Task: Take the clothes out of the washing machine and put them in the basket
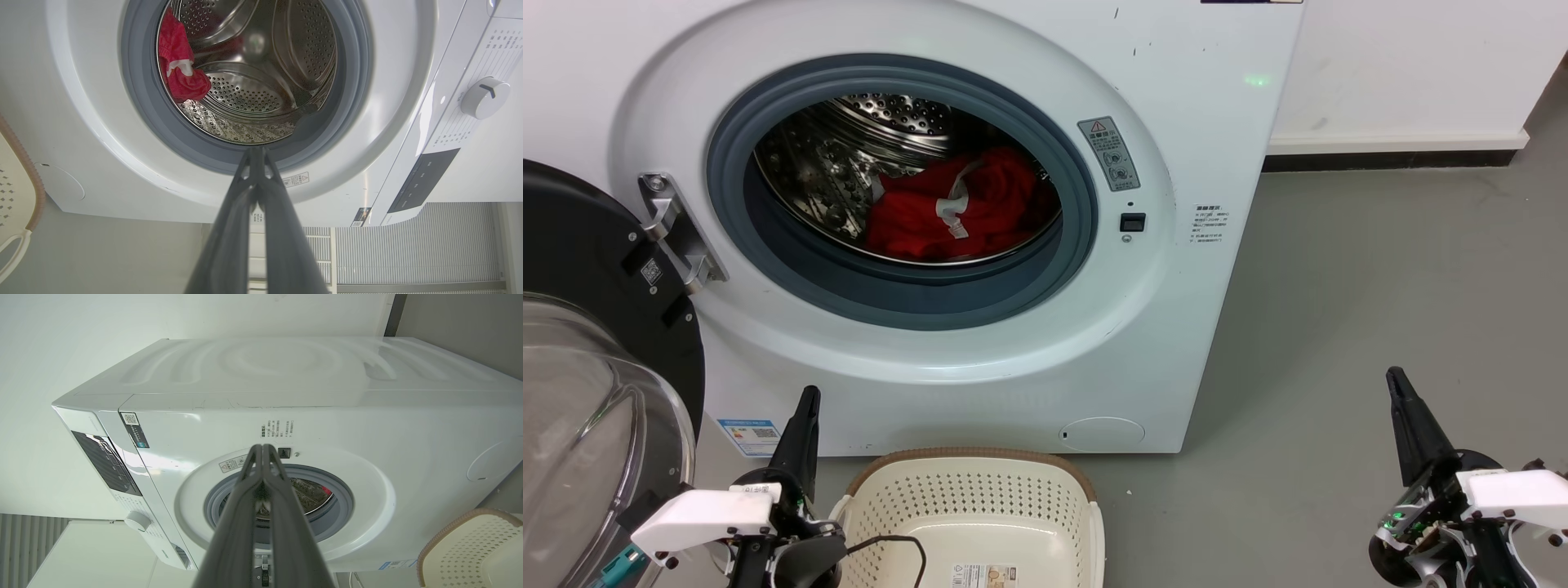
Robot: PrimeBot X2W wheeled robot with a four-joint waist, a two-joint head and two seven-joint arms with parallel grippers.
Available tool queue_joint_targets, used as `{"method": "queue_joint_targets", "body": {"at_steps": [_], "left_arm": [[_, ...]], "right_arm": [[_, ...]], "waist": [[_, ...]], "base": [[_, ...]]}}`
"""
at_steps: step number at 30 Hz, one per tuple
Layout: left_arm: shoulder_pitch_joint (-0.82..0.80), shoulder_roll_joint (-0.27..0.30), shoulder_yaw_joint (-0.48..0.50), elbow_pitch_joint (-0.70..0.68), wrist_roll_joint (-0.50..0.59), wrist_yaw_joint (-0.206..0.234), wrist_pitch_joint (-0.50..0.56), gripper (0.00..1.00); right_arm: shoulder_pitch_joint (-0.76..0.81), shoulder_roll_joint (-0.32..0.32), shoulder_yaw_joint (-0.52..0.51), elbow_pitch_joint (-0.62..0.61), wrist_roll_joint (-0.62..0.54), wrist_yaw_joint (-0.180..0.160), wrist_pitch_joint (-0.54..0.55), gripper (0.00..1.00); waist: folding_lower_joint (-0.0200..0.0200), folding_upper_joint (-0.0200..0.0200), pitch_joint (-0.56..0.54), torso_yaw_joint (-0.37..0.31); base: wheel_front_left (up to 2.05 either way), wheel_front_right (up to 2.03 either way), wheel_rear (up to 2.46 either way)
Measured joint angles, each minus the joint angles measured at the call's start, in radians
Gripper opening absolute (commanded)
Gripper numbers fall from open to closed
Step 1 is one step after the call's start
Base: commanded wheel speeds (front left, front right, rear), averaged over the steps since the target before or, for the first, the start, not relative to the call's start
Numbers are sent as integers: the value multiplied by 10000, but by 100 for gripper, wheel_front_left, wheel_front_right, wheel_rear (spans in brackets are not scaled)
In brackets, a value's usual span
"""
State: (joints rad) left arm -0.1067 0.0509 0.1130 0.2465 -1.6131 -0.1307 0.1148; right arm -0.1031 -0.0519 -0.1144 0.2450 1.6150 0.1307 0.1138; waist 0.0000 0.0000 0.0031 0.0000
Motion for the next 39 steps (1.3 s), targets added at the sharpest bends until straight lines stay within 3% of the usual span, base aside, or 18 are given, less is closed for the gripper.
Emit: {"method": "queue_joint_targets", "body": {"at_steps": [27,28,39], "left_arm": [[0,0,0,0,0,0,0,0],[0,0,0,0,0,0,0,100],[225,-27,-493,59,84,2,-441,100]], "right_arm": [[-1,0,0,0,0,2,0,0],[-1,0,0,0,0,0,0,100],[317,27,286,-167,-148,0,-443,100]], "waist": [[0,0,0,0],[0,0,0,0],[0,0,6,-6]], "base": [[0,0,0],[0,0,0],[0,0,0]]}}
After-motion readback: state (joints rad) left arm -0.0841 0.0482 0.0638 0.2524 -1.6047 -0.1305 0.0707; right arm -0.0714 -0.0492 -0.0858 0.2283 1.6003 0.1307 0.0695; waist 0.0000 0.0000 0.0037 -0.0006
